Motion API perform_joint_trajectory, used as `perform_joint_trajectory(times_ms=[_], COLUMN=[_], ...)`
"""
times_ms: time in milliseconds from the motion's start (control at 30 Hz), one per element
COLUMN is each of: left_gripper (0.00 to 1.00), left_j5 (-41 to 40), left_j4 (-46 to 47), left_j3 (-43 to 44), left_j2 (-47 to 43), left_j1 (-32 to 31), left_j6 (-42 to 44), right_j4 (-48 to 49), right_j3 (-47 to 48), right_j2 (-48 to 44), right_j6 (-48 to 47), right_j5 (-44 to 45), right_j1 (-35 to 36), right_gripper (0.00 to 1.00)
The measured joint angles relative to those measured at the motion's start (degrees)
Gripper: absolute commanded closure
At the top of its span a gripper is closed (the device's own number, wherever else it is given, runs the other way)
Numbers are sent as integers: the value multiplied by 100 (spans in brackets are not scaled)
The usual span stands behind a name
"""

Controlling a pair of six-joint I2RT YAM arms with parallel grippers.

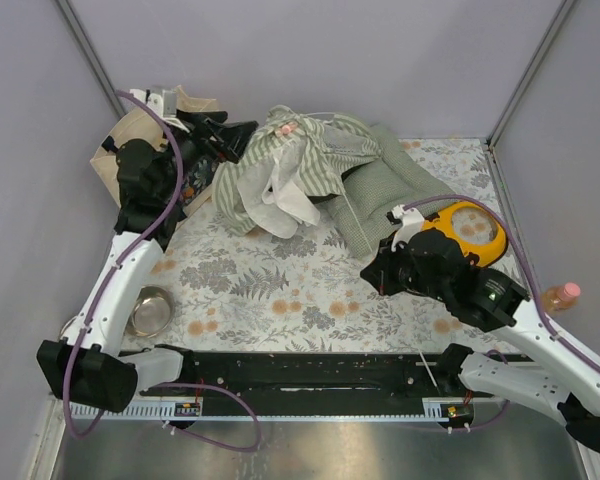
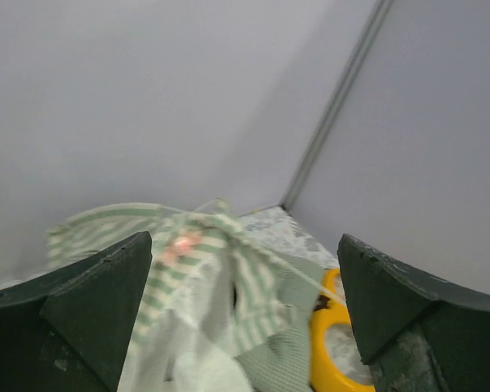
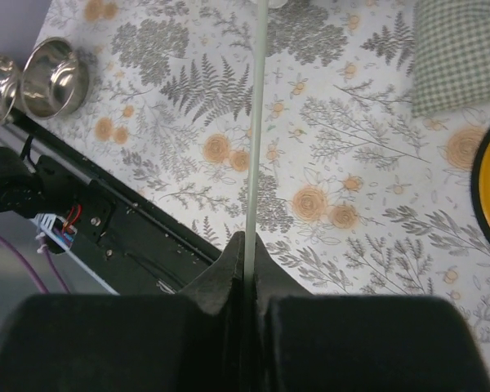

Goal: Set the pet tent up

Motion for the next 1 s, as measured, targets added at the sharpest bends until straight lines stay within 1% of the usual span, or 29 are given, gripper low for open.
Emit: perform_joint_trajectory(times_ms=[167,267,400,500,533,600,633,667,700,733,767,800,833,1000], left_gripper=[1,1,1,1,3,16,20,22,21,17,9,4,1,1], left_j5=[-179,-518,-1108,-1650,-1853,-2293,-2531,-2739,-2924,-3110,-3261,-3436,-3611,-4162], left_j4=[-680,-1215,-2035,-2743,-2975,-3427,-3641,-3805,-3934,-4079,-4190,-4295,-4404,-4747], left_j3=[490,789,1687,2675,2957,3405,3563,3661,3722,3797,3838,3866,3866,3475], left_j2=[212,638,1556,2352,2566,2879,2977,3034,3056,3069,3069,3053,3027,2704], left_j1=[-837,-1314,-1410,-1475,-1523,-1676,-1775,-1858,-1908,-1978,-2024,-2074,-2129,-2339], left_j6=[-273,-293,-376,-435,-448,-485,-498,-514,-533,-546,-553,-564,-575,-479], right_j4=[555,758,846,837,833,831,828,824,815,798,780,769,763,752], right_j3=[7,13,-20,-157,-221,-337,-413,-466,-535,-595,-647,-693,-726,-772], right_j2=[455,645,525,284,208,98,44,9,-28,-61,-83,-98,-103,-103], right_j6=[-68,-111,-162,-205,-221,-236,-238,-238,-238,-240,-240,-240,-243,-282], right_j5=[-505,-800,-1178,-1338,-1368,-1373,-1370,-1368,-1368,-1364,-1355,-1346,-1340,-1305], right_j1=[-4,-4,-4,-4,-4,-4,-4,-4,-4,-4,-4,-4,-4,-4], right_gripper=[100,100,100,100,100,100,100,100,100,100,100,100,100,100])
